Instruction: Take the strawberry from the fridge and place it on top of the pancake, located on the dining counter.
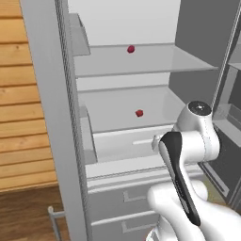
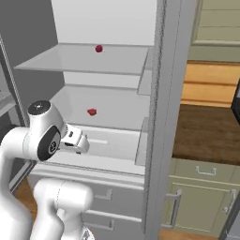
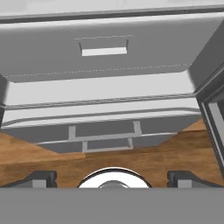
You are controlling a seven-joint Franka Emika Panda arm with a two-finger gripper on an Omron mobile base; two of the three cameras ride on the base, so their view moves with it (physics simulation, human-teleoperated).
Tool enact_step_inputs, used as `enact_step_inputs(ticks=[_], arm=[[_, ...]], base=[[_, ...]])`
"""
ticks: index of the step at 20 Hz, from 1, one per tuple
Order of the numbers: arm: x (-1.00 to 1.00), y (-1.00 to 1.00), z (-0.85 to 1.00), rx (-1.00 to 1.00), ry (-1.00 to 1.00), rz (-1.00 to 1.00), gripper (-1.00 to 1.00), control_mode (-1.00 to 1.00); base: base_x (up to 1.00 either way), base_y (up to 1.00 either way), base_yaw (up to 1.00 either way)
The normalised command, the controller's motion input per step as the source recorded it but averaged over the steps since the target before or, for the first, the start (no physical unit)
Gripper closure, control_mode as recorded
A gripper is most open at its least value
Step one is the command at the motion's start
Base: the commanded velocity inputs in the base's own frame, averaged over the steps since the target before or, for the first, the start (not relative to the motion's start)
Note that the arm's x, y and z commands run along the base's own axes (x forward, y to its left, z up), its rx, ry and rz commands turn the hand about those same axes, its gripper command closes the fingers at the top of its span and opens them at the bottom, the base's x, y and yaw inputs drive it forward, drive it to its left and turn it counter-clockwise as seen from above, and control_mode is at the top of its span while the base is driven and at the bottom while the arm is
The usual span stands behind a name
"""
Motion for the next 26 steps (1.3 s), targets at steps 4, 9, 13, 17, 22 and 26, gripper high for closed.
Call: enact_step_inputs(ticks=[4,9,13,17,22,26], arm=[[0.00,0.00,0.00,0.00,0.00,0.00,-1.00,1.00],[0.00,0.00,0.00,0.00,0.00,0.00,-1.00,1.00],[0.00,0.00,0.00,0.00,0.00,0.00,-1.00,1.00],[0.00,0.00,0.00,0.00,0.00,0.00,-1.00,1.00],[0.07,0.01,0.00,0.00,-0.02,0.02,-1.00,-1.00],[0.51,0.27,0.00,-0.01,-0.32,0.00,-1.00,-1.00]], base=[[0.56,0.12,0.00],[0.58,0.21,0.00],[0.55,0.20,0.00],[0.40,0.11,0.00],[0.00,0.00,0.00],[0.00,0.00,0.00]])
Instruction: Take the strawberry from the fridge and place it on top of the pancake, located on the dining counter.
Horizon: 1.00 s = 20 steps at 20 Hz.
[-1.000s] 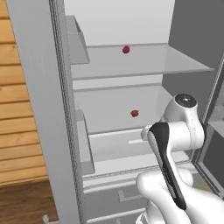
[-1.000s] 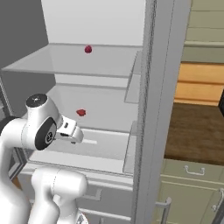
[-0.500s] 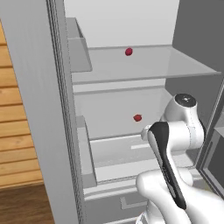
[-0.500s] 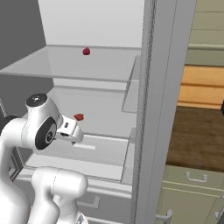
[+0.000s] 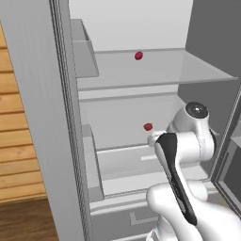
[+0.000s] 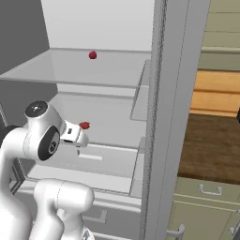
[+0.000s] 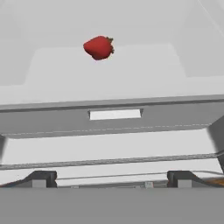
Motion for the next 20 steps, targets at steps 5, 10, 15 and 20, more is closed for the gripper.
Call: enact_step_inputs(ticks=[5,10,15,20], arm=[[0.70,0.31,0.18,0.00,-0.25,0.04,-1.00,-1.00],[0.79,-0.05,0.16,-0.06,0.00,0.09,-1.00,-1.00],[0.34,-0.47,-0.20,-0.05,-0.01,0.01,-1.00,-1.00],[0.45,-0.06,0.07,-0.05,0.14,0.06,-1.00,-1.00]], base=[[0.00,0.00,0.00],[0.00,0.00,0.00],[0.00,0.00,0.00],[0.00,0.00,0.00]])
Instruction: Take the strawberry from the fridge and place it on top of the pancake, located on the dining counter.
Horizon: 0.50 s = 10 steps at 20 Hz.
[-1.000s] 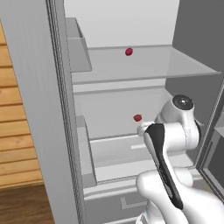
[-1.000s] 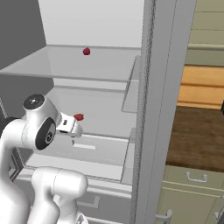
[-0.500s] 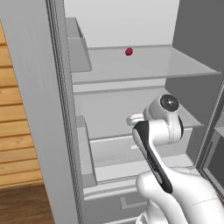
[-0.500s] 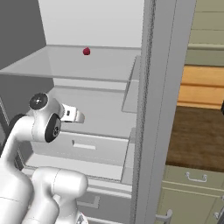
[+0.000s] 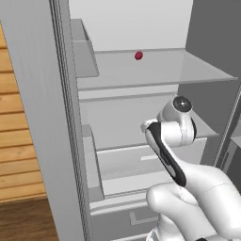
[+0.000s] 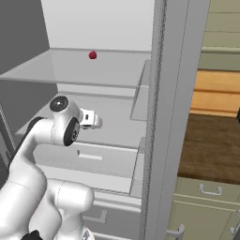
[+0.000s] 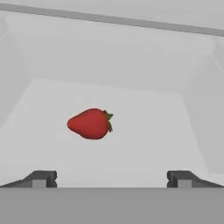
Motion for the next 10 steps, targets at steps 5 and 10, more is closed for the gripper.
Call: enact_step_inputs(ticks=[5,10], arm=[[0.32,0.00,-0.13,-0.11,0.21,0.22,-1.00,-1.00],[0.15,0.09,-0.03,-0.12,0.07,0.18,-1.00,-1.00]], base=[[0.00,0.00,0.00],[0.00,0.00,0.00]])
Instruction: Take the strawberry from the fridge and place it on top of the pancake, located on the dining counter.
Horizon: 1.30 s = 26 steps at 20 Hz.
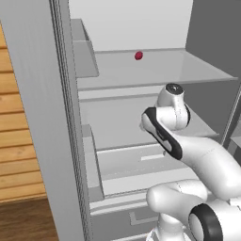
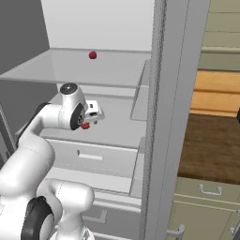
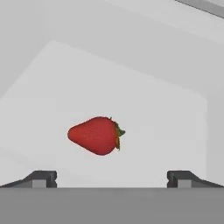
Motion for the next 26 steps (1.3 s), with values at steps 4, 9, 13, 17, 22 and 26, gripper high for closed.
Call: enact_step_inputs(ticks=[4,9,13,17,22,26], arm=[[0.00,0.07,-0.14,-0.06,-0.07,0.14,-1.00,-1.00],[0.04,0.01,-0.23,-0.01,-0.10,0.17,-1.00,-1.00],[0.19,0.04,-0.18,-0.01,-0.10,0.15,-1.00,-1.00],[0.44,0.02,0.00,0.00,0.02,0.04,-1.00,-1.00],[0.33,0.03,-0.03,-0.02,0.10,0.02,-1.00,-1.00],[0.27,0.10,-0.09,-0.04,0.11,0.00,-1.00,-1.00]], base=[[0.00,0.00,0.00],[0.00,0.00,0.00],[0.00,0.00,0.00],[0.00,0.00,0.00],[0.00,0.00,0.00],[0.00,0.00,0.00]])
